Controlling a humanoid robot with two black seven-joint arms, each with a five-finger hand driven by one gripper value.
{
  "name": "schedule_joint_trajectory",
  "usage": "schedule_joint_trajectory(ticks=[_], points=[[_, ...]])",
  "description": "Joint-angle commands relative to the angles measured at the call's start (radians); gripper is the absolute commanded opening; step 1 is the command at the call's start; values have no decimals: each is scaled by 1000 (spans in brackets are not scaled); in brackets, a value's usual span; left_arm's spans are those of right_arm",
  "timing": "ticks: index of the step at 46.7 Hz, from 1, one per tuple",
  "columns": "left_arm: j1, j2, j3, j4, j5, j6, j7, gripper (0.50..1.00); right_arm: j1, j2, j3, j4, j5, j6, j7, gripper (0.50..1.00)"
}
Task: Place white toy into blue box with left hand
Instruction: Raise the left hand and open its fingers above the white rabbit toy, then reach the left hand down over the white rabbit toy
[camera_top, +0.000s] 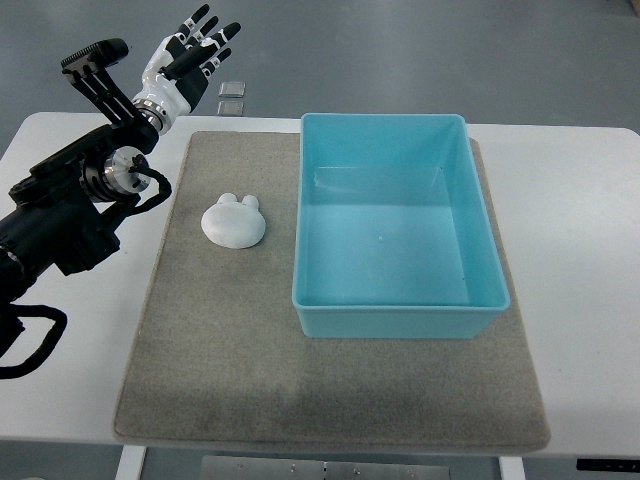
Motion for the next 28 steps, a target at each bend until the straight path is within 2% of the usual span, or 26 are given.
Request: schedule_joint_trajectory(ticks=[1,15,28], points=[[-7,6,51,-12,5,14,-1,992,0,0,0,0,0,0,0,936],[-24,97,230,-160,7,61,1,992,0,0,0,0,0,0,0,936],[-131,243,417,-273,73,78,1,992,0,0,0,0,0,0,0,936]])
